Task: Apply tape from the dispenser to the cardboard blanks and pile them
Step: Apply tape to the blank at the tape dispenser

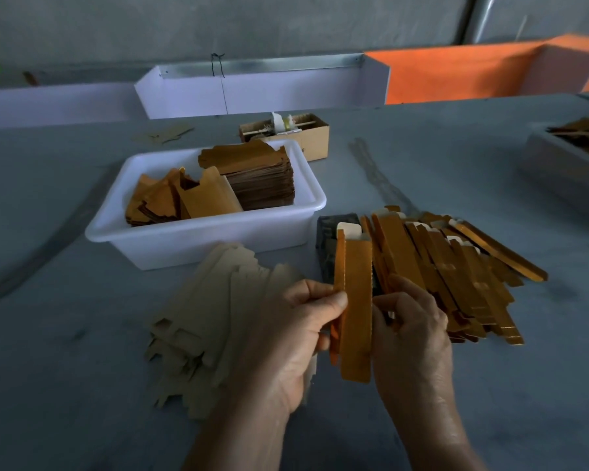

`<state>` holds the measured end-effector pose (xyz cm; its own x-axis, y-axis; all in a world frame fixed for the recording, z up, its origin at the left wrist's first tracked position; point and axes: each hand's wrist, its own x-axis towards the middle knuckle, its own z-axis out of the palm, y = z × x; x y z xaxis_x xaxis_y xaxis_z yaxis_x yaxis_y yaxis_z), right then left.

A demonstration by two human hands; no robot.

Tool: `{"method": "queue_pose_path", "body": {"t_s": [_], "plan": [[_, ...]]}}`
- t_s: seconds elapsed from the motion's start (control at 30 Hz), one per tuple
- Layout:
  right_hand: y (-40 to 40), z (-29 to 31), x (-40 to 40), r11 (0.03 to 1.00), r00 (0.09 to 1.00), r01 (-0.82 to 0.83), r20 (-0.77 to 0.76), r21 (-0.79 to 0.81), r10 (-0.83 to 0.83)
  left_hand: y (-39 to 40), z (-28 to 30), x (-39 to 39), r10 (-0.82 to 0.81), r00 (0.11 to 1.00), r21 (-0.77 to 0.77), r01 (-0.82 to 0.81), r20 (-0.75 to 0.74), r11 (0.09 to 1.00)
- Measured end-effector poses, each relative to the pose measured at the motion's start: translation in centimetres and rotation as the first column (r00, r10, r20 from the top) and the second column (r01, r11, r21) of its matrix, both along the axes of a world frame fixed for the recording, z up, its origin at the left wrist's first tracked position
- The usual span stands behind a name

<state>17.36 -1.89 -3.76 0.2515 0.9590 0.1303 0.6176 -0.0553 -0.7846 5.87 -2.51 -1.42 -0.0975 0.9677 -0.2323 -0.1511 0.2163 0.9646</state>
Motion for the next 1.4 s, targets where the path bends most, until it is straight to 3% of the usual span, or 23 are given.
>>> {"method": "queue_pose_path", "body": {"t_s": [0.23, 0.63, 0.7, 0.8, 0.87, 0.9, 1.07, 1.4], "plan": [[0.2, 0.9, -0.5, 0.986, 0.969, -0.035, 0.249, 0.162, -0.007, 0.2, 0.6, 0.2, 0.031, 0.999, -0.031, -0.032, -0.038, 0.999], [0.0, 2.4, 0.6, 0.987, 0.82, -0.157, 0.554, -0.02, 0.142, 0.1, 1.7, 0.5, 0.019, 0.986, -0.034, -0.025, -0.165, 0.999], [-0.4, 2.4, 1.8, 0.984, 0.883, -0.151, 0.46, 0.089, 0.094, 0.0, 1.7, 0.4, 0.011, 0.988, -0.042, -0.018, -0.155, 0.999], [-0.8, 2.6, 3.8, 0.978, 0.987, -0.16, 0.026, 0.135, 0.158, -0.2, 1.5, 0.4, 0.004, 0.984, -0.046, -0.013, -0.177, 0.999], [-1.2, 3.4, 4.5, 0.965, 0.917, -0.254, -0.301, 0.067, 0.262, -0.6, 1.5, 0.4, 0.001, 0.984, -0.032, -0.006, -0.176, 0.999], [-1.4, 3.8, 4.6, 0.951, 0.872, -0.307, -0.386, 0.048, 0.301, -0.8, 1.5, 0.5, -0.006, 0.987, -0.032, 0.001, -0.162, 0.999], [-2.0, 4.6, 4.3, 0.872, 0.795, -0.483, -0.376, 0.081, 0.476, -1.7, 1.5, 0.6, -0.019, 0.999, -0.058, 0.016, -0.051, 0.998], [-2.0, 4.1, 3.3, 0.88, 0.874, -0.471, -0.102, 0.063, 0.475, -2.5, 1.5, 0.8, -0.04, 0.999, -0.042, 0.039, -0.023, 0.998]]}}
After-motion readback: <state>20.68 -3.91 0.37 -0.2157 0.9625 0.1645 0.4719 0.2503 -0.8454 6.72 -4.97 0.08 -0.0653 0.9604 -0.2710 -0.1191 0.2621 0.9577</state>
